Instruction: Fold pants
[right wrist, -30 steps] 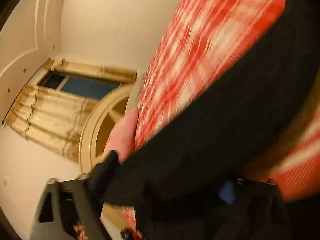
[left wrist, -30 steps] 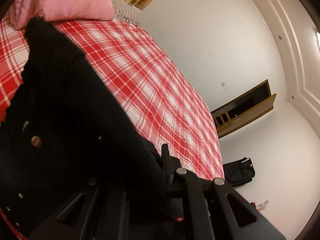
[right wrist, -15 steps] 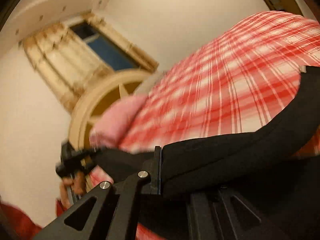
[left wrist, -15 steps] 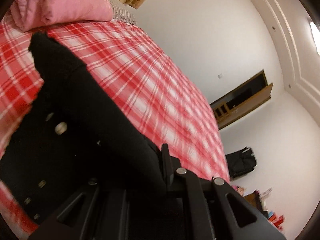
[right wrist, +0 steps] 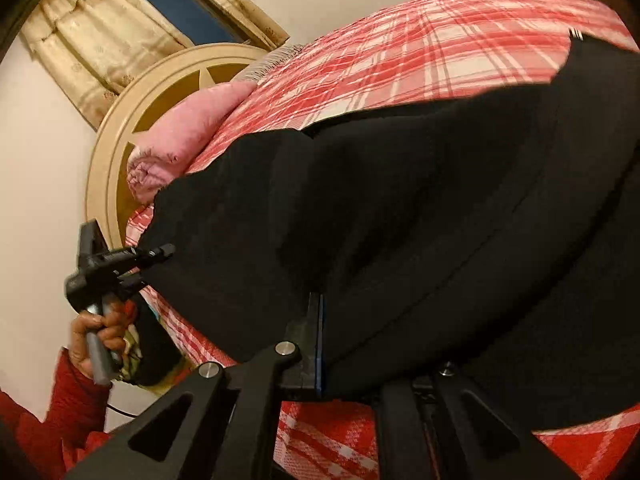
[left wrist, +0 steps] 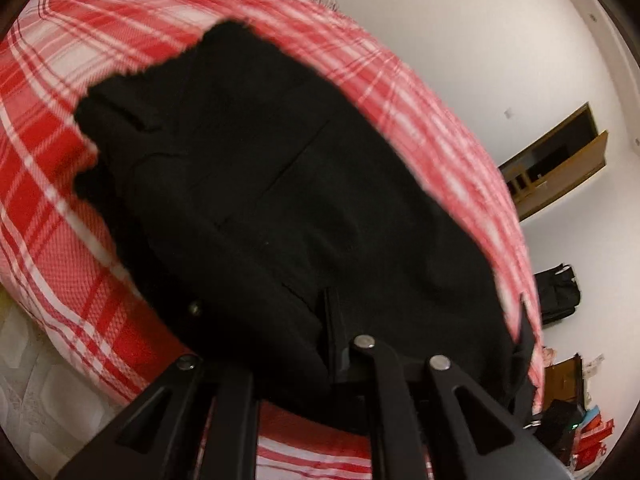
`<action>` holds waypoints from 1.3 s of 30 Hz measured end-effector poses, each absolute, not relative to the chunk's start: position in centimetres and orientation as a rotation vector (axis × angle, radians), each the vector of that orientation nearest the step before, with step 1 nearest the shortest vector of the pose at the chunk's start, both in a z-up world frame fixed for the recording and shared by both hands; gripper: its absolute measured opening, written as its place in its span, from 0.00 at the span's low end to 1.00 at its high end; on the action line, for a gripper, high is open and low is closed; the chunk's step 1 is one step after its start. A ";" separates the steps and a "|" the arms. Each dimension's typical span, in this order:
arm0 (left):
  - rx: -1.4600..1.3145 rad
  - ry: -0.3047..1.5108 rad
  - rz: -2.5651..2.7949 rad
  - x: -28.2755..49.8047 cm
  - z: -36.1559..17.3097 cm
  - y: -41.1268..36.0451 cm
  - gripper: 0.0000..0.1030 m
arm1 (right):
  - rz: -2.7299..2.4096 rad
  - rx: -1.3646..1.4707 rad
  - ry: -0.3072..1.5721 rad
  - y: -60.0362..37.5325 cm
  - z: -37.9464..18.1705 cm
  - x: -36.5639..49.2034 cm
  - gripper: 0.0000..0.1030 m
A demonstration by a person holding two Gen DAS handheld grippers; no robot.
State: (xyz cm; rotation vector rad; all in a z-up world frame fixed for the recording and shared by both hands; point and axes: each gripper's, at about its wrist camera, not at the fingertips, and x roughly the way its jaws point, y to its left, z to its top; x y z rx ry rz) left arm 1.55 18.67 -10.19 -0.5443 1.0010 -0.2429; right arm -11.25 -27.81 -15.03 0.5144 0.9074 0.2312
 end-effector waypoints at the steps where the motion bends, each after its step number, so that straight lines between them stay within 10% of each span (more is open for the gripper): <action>1: -0.529 0.971 -0.258 1.5 -10.3 18.6 0.15 | 0.230 0.528 0.905 -28.0 -15.1 -11.3 0.05; 5: -0.488 0.999 -0.280 1.6 -9.5 18.6 0.27 | 0.242 0.530 0.970 -28.3 -14.5 -11.7 0.16; 9: -0.400 0.990 -0.170 0.6 -7.3 20.7 0.52 | 0.282 0.562 0.976 -29.8 -12.0 -13.5 0.69; 18: -0.301 0.772 -0.007 1.1 -3.5 22.1 0.54 | 0.419 0.431 0.758 -30.0 -5.7 -7.3 0.70; 29: -0.134 0.787 0.082 3.9 -7.6 18.1 0.55 | 0.576 0.424 1.081 -21.9 -14.3 5.1 0.70; 39: -0.152 0.783 0.071 4.2 -8.6 16.2 0.85 | 0.697 0.468 1.130 -17.1 -15.5 8.7 0.94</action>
